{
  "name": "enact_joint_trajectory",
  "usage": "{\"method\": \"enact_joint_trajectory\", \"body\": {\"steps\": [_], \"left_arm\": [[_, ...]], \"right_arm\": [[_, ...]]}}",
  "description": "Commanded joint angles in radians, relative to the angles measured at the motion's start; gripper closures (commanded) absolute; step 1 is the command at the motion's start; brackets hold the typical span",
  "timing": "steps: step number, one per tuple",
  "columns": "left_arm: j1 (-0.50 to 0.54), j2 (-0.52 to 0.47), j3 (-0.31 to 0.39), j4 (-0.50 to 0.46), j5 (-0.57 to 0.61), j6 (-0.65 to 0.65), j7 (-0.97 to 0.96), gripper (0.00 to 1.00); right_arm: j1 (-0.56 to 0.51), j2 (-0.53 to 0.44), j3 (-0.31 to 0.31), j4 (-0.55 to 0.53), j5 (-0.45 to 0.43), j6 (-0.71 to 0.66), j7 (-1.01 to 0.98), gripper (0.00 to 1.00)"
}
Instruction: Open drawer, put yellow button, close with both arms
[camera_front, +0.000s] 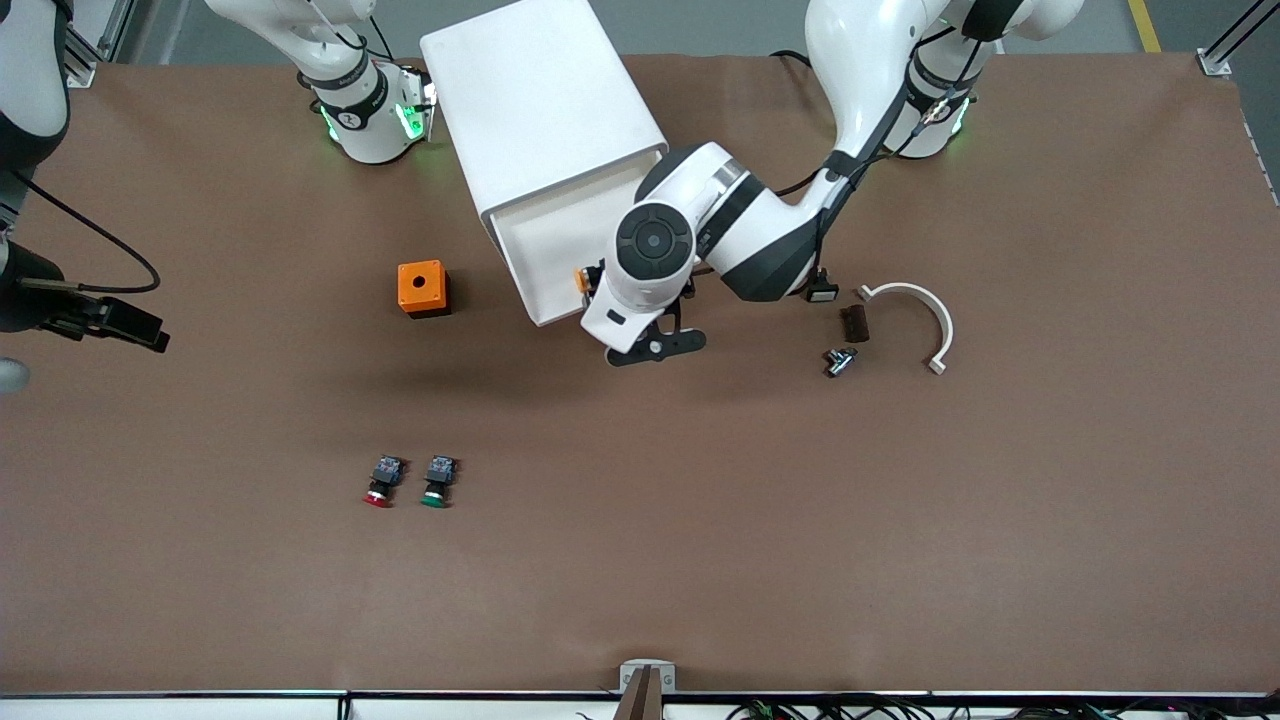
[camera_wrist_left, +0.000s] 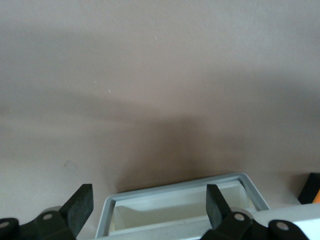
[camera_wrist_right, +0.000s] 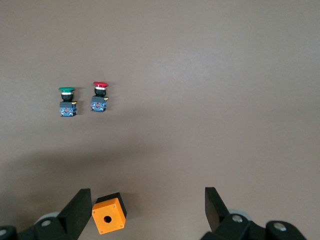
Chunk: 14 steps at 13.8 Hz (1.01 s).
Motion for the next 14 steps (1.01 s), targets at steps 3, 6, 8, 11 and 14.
{"method": "enact_joint_trajectory", "body": {"steps": [3, 6, 8, 11, 14], "left_arm": [[-0.082, -0.011, 0.007, -0.027, -0.07, 0.009, -0.071, 0.01], [-0.131, -0.007, 0.007, -0.029, -0.076, 0.003, -0.125, 0.01], [-0.154, -0.006, 0.005, -0.036, -0.078, 0.003, -0.153, 0.01], [-0.168, -0.007, -0.001, -0.05, -0.123, 0.001, -0.173, 0.01], [-0.195, -0.006, -0.007, -0.067, -0.128, 0.0, -0.214, 0.01]], "right_arm": [[0.01, -0.143, -0.044, -0.205, -0.023, 0.141, -0.095, 0.0], [0.009, -0.174, -0.046, -0.261, -0.023, 0.179, -0.097, 0.0], [0.007, -0.174, -0.046, -0.256, -0.023, 0.176, -0.099, 0.0], [0.004, -0.169, -0.046, -0.23, -0.023, 0.173, -0.103, 0.0], [0.001, -0.165, -0.047, -0.215, -0.011, 0.176, -0.105, 0.0]]}}
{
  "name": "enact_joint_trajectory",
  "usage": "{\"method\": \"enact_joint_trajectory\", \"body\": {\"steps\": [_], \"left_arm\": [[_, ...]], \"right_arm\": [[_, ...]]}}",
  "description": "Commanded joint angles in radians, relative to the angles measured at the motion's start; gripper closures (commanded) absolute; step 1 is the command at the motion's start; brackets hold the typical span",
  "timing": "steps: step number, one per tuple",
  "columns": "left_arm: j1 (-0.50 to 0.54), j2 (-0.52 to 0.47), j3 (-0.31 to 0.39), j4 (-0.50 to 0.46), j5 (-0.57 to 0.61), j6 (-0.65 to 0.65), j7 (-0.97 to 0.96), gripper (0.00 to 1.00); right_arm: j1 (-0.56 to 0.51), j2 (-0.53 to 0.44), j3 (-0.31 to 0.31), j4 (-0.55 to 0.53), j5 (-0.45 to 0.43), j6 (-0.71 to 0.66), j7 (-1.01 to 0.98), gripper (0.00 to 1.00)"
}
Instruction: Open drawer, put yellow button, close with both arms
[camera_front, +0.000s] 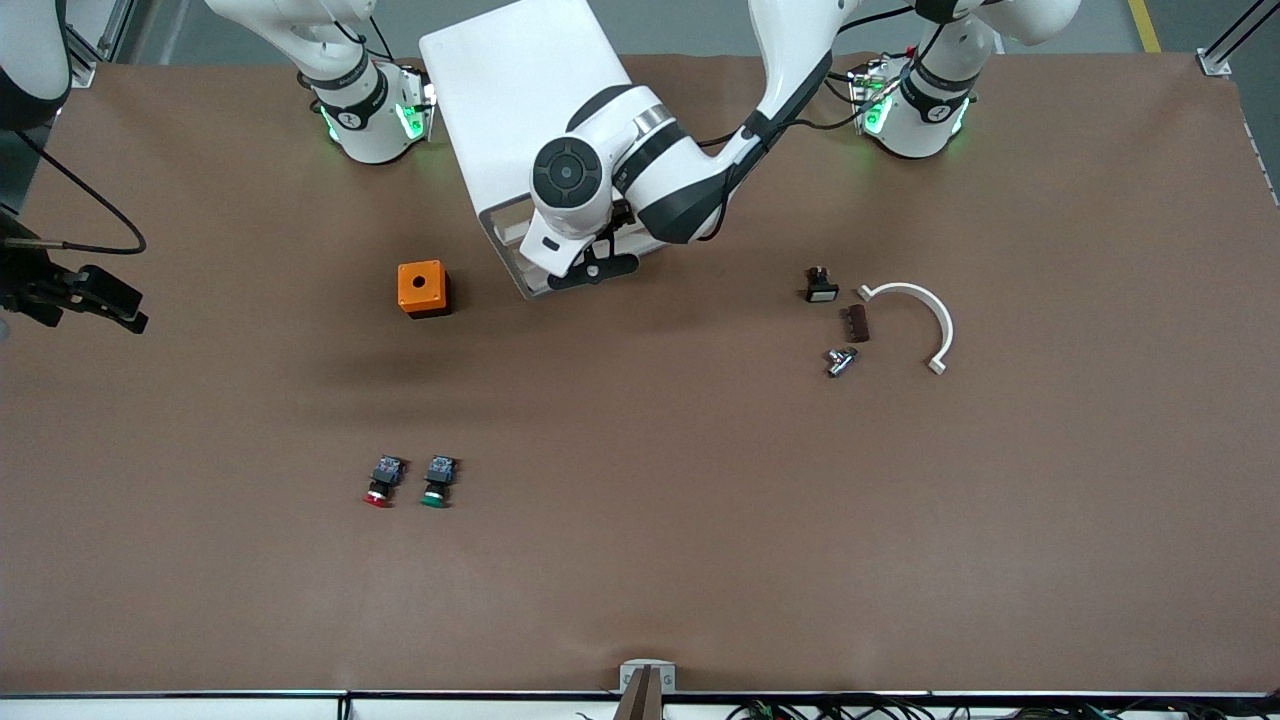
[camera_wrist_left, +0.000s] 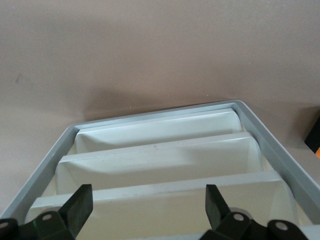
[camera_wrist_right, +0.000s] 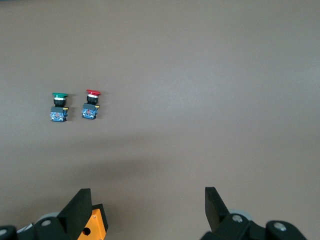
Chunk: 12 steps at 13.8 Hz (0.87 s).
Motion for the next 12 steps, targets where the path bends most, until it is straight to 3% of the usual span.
{"method": "enact_joint_trajectory", "body": {"steps": [1, 6, 12], "left_arm": [[-0.033, -0.005, -0.006, -0.027, -0.029, 0.001, -0.038, 0.01], [0.048, -0.027, 0.0, -0.021, -0.014, 0.001, -0.033, 0.01], [0.336, -0.134, 0.012, -0.023, 0.07, -0.047, 0.008, 0.01]], "right_arm": [[0.001, -0.016, -0.006, 0.001, 0.0, 0.003, -0.015, 0.0], [0.0, -0.014, -0.02, -0.001, 0.002, 0.006, -0.015, 0.0], [0.003, -0.014, -0.02, -0.001, 0.002, 0.009, -0.015, 0.0]]}}
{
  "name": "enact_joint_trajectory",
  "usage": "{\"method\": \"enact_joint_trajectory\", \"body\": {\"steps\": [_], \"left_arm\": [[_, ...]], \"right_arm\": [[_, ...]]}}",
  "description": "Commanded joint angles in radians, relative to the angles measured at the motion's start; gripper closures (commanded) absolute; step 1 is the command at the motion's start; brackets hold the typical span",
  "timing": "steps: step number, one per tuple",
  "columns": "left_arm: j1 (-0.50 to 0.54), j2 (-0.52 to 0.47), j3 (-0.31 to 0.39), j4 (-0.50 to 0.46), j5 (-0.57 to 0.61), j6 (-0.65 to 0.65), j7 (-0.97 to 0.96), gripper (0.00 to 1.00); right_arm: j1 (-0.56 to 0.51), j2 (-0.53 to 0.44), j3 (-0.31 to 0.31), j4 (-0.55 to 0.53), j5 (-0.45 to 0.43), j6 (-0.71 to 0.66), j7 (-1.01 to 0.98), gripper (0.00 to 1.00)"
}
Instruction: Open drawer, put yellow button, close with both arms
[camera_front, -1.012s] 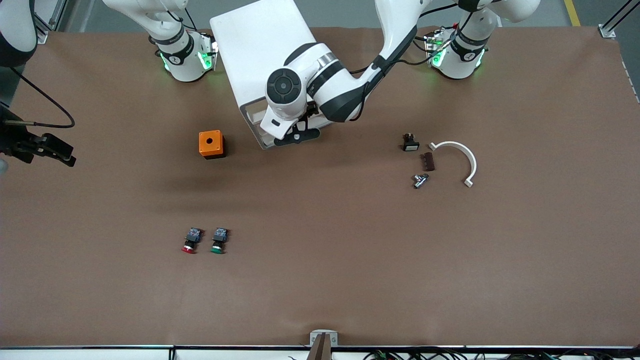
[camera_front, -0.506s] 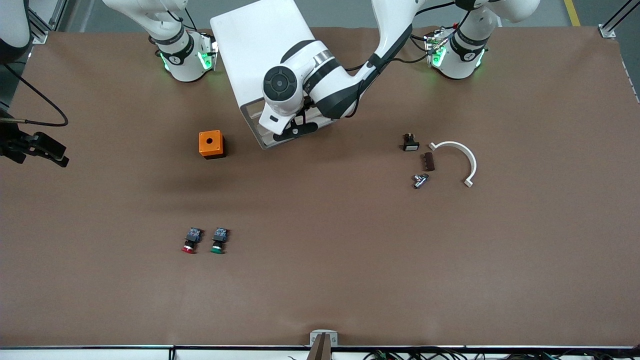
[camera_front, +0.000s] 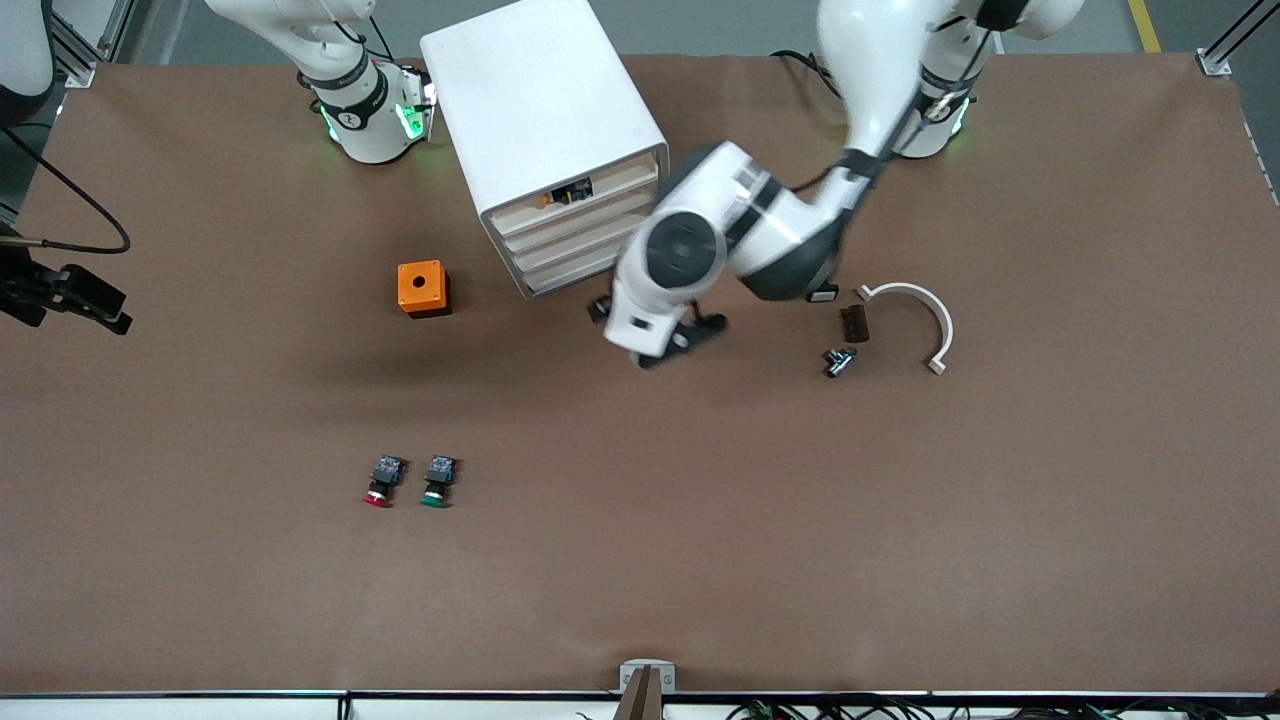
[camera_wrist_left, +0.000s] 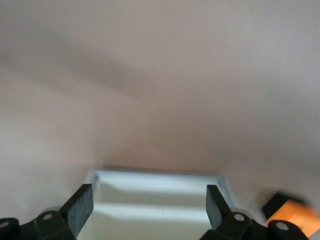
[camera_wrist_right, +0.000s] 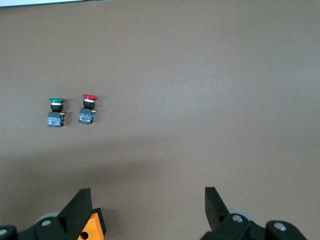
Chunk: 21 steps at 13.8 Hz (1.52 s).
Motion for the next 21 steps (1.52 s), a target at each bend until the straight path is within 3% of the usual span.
{"method": "enact_joint_trajectory", "body": {"steps": [1, 7, 12, 21], "left_arm": [[0.12, -0.096, -0.008, -0.022, 0.052, -0.051, 0.072, 0.01], [0.395, -0.227, -0.008, -0.022, 0.162, -0.182, 0.311, 0.01], [0.538, -0.295, -0.008, -0.019, 0.29, -0.231, 0.526, 0.01], [0.595, -0.416, -0.011, -0.023, 0.331, -0.294, 0.646, 0.01]], "right_arm": [[0.003, -0.013, -0.003, -0.003, 0.002, 0.001, -0.014, 0.0], [0.001, -0.013, -0.003, -0.003, 0.002, -0.002, -0.02, 0.0], [0.0, -0.012, -0.006, -0.003, 0.002, -0.008, -0.021, 0.0], [-0.002, -0.013, -0.006, -0.003, 0.002, 0.003, -0.026, 0.0]]}}
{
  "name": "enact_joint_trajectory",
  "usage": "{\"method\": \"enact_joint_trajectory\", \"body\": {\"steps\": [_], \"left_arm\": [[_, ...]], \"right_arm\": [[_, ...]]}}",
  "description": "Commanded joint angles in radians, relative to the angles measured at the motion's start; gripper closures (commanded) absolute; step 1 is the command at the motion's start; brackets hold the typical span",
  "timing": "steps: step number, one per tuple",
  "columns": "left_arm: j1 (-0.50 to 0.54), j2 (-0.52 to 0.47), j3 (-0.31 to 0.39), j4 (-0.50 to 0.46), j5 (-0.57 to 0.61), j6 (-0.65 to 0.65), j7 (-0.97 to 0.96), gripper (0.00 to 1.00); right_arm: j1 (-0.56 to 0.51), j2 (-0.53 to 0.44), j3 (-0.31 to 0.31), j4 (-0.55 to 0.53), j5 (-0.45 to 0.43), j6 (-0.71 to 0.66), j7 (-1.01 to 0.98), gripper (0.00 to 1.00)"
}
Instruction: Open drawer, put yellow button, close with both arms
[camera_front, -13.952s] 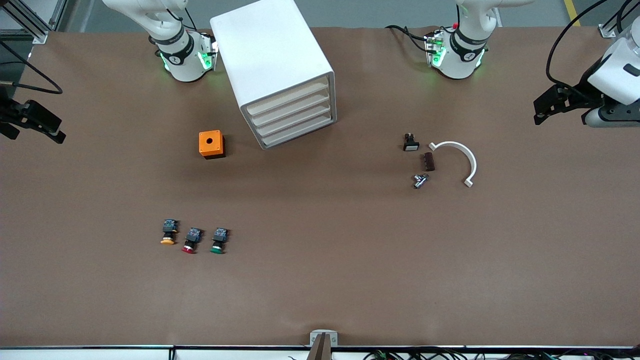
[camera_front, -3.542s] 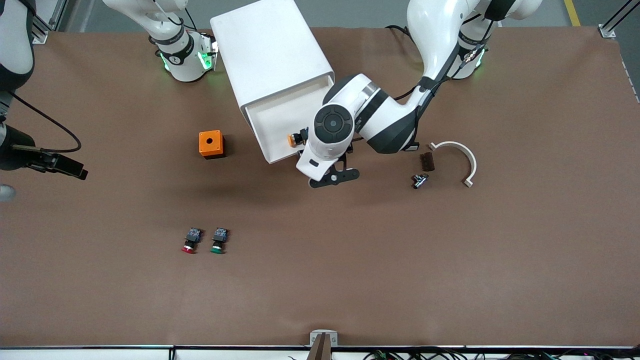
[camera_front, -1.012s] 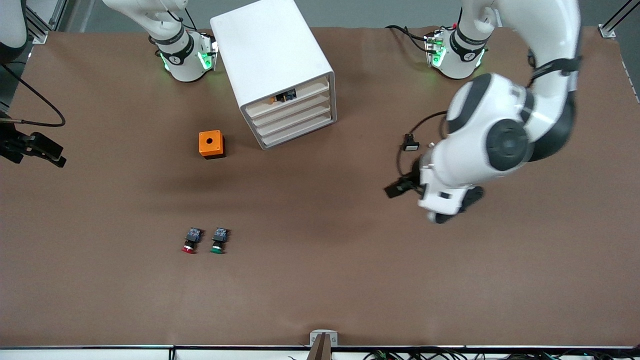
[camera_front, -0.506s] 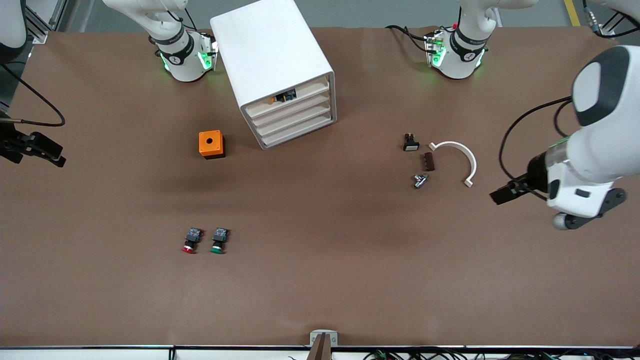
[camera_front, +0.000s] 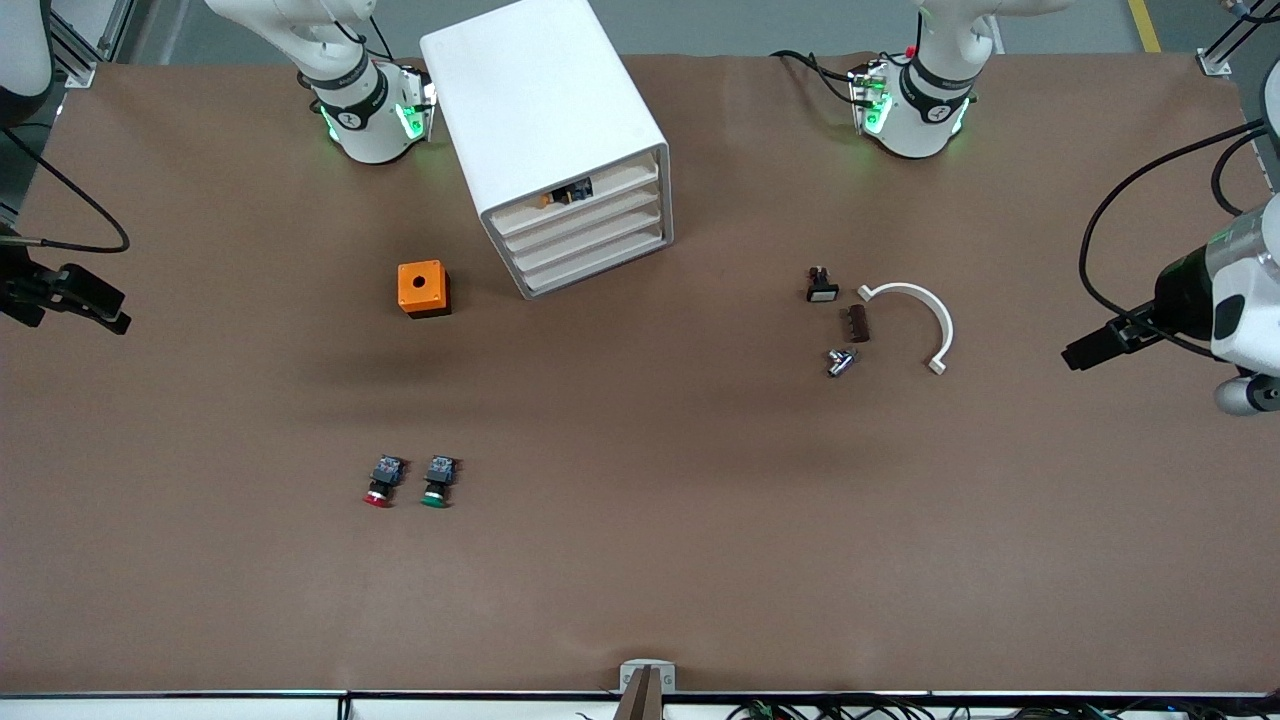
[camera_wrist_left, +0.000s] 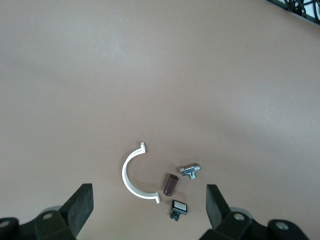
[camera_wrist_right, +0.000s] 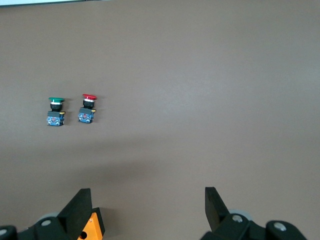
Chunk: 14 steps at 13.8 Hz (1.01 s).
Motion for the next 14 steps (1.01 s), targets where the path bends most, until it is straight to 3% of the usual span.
{"method": "enact_joint_trajectory", "body": {"steps": [1, 3, 9, 14], "left_arm": [[0.005, -0.055, -0.01, -0.027, 0.028, -0.023, 0.048, 0.01], [0.01, -0.091, -0.007, -0.05, 0.028, -0.026, 0.129, 0.01], [0.071, -0.272, -0.008, -0.246, 0.02, -0.014, 0.251, 0.01], [0.088, -0.389, -0.014, -0.415, 0.014, 0.094, 0.34, 0.01]], "right_arm": [[-0.002, -0.013, -0.004, -0.003, 0.002, 0.002, -0.016, 0.0], [0.0, -0.013, -0.004, -0.003, 0.002, 0.002, -0.018, 0.0], [-0.002, -0.018, -0.004, -0.003, 0.003, 0.002, -0.018, 0.0], [-0.003, -0.018, -0.004, -0.003, 0.003, 0.002, -0.018, 0.0]]}}
